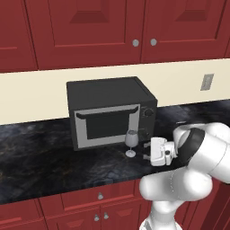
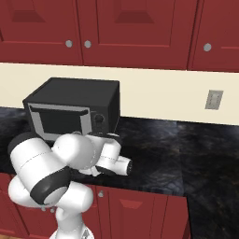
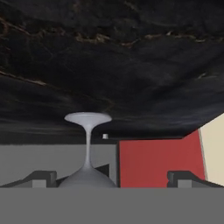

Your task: Retrieve the wine glasses from the counter and place one next to each plate.

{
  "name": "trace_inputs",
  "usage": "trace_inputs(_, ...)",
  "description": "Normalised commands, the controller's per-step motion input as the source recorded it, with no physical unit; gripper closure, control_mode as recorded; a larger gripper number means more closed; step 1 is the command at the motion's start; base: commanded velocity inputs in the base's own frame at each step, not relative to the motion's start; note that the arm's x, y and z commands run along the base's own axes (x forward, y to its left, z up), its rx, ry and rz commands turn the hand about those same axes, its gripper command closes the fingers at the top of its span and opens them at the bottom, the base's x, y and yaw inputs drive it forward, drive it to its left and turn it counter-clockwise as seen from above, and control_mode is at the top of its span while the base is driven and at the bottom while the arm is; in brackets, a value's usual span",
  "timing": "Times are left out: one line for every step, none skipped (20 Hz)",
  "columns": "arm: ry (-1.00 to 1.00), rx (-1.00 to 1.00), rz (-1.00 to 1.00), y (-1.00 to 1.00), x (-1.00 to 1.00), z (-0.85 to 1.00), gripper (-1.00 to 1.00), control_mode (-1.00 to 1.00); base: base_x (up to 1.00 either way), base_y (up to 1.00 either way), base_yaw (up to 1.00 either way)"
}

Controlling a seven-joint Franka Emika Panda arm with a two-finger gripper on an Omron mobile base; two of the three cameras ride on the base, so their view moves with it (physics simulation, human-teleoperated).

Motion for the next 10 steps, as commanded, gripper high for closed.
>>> trace_inputs(-0.01, 0.0, -0.14, 0.04, 0.14, 0.0, -1.0, -1.0, 0.0, 0.0, 0.0)
trace_inputs(-0.01, 0.0, -0.16, 0.04, 0.16, 0.0, -1.0, -1.0, 0.0, 0.0, 0.0)
trace_inputs(0.0, 0.0, -0.16, 0.07, 0.12, 0.0, -1.0, -1.0, 0.0, 0.0, 0.0)
trace_inputs(0.0, 0.01, -0.15, 0.11, 0.05, 0.0, -1.0, -1.0, 0.0, 0.0, 0.0)
trace_inputs(0.0, 0.02, -0.12, 0.11, 0.0, 0.0, -1.0, -1.0, 0.0, 0.0, 0.0)
trace_inputs(0.0, 0.01, -0.09, 0.16, 0.0, 0.0, -1.0, -1.0, 0.0, 0.0, 0.0)
trace_inputs(0.0, 0.02, -0.07, 0.19, 0.0, 0.0, -1.0, -1.0, 0.0, 0.0, 0.0)
trace_inputs(0.0, 0.01, -0.04, 0.31, 0.0, 0.0, -1.0, -1.0, 0.0, 0.0, 0.0)
trace_inputs(0.0, 0.0, -0.02, 0.44, 0.0, 0.0, -1.0, -1.0, 0.0, 0.0, 0.0)
trace_inputs(0.0, 0.0, 0.0, 0.49, 0.0, 0.0, -1.0, -1.0, 0.0, 0.0, 0.0)
